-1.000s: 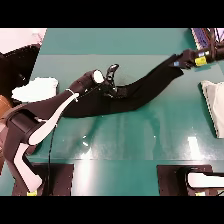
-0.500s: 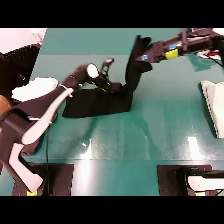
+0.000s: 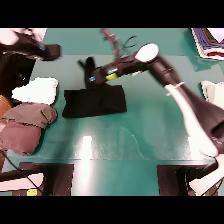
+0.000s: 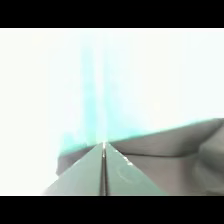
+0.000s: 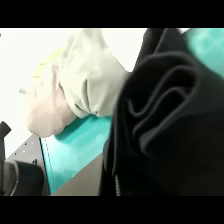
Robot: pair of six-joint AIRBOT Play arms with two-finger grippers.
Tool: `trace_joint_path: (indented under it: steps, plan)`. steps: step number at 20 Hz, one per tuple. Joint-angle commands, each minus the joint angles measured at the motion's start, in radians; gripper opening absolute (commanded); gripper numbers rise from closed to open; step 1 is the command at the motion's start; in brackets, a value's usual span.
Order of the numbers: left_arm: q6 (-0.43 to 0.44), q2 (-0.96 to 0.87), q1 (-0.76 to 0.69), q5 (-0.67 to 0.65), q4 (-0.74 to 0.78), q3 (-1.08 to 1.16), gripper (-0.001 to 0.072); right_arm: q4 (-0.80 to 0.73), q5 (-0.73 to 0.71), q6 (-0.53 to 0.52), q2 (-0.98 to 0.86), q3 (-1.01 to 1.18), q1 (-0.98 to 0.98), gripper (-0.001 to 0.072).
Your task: Fold the shirts.
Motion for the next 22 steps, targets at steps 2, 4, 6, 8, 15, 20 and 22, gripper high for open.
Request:
trace_joint_path:
  steps: [2,4,6,8,15,20,22]
  plan:
    - [0.003,0.083,0.097,-0.061,0.031,0.0,0.0026,-0.107,-0.053,-0.018,-0.17,0.166,0.109,0.0441]
    - [0.027,0.083,0.097,-0.091,0.029,0.0,0.0026,-0.105,-0.037,-0.017,-0.162,0.123,0.09,0.0692]
    - [0.027,0.083,0.097,-0.1,0.027,0.0,0.0026,-0.106,0.052,-0.004,-0.134,0.066,0.027,0.0548]
    - [0.027,0.083,0.097,-0.117,0.026,0.0,0.0026,-0.105,0.158,0.004,-0.097,-0.006,-0.063,0.0543]
    - [0.027,0.083,0.097,-0.151,0.006,0.0,0.0026,-0.104,0.137,0.024,0.129,-0.509,-0.412,0.0439]
    - [0.028,0.081,0.097,-0.125,-0.035,-0.005,0.0026,-0.038,0.078,0.041,0.101,-0.641,-0.455,0.0593]
    - [0.027,0.081,0.097,-0.12,-0.039,-0.005,0.0026,-0.014,0.074,0.039,0.044,-0.611,-0.414,0.0593]
